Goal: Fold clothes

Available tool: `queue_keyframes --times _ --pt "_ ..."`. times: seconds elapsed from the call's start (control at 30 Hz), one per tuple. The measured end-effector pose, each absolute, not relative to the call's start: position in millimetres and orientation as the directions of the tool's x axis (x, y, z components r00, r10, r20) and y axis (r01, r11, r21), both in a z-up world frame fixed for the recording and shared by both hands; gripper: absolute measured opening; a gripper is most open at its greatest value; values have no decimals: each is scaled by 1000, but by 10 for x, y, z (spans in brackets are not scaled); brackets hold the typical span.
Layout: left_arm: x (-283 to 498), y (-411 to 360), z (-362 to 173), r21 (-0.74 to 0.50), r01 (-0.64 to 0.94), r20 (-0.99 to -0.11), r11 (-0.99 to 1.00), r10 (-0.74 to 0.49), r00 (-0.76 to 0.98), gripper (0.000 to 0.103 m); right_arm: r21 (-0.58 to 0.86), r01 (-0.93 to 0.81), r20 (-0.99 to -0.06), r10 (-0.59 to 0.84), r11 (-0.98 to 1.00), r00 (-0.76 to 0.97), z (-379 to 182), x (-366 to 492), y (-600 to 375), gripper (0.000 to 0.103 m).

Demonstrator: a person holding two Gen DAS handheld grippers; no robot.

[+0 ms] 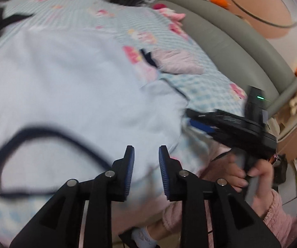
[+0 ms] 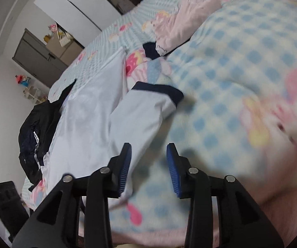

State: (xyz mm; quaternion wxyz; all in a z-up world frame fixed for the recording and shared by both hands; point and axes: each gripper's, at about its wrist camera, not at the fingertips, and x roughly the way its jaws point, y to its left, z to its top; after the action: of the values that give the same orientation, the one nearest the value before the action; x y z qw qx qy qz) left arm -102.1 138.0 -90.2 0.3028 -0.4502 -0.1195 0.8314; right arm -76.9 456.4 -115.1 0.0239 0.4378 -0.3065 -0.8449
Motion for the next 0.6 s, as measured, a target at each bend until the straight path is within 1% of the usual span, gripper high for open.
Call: queue_keyframes --times 0.1,0.13,0.17,0.2,0.27,0.4,0.5,0.57,0.6 --pt "-1299 1752 -992 -464 -408 -702 -787 607 -372 26 581 -210 -712 -366 -786 -599 -1326 -1025 4594 41" --pt "-1360 1847 -1076 -458 -397 -726 -795 592 -349 26 599 -208 -702 -382 -773 -601 -1388 -1087 4605 38" --pt "-1402 1923 -1162 -449 -385 -751 -806 574 -326 26 609 -214 -696 -386 -764 -605 -1431 -1125 4625 26" --pt "-1444 2000 -1248 -440 -373 -775 -817 555 -302 26 613 -223 -691 -378 -758 -616 -1443 -1130 4656 16" --pt "-1411 2055 -1367 -418 -361 -797 -834 527 -294 26 584 -230 -695 -334 -778 -637 -1407 -1097 4704 8" --pt "-1473 2068 -1248 -407 -376 -782 -833 530 -328 27 404 -259 -758 -163 -877 -631 -1312 -1017 4720 7" --pt "-1530 2073 -1137 -401 -389 -766 -830 536 -354 27 320 -295 -766 -62 -900 -640 -1226 -982 4714 7" --pt "-1569 2077 -1062 -396 -398 -755 -828 540 -371 31 347 -293 -737 -66 -891 -672 -1143 -957 4749 10" --pt "-1588 2079 -1025 -394 -402 -750 -827 542 -380 34 398 -269 -711 -109 -877 -695 -1112 -947 4776 10"
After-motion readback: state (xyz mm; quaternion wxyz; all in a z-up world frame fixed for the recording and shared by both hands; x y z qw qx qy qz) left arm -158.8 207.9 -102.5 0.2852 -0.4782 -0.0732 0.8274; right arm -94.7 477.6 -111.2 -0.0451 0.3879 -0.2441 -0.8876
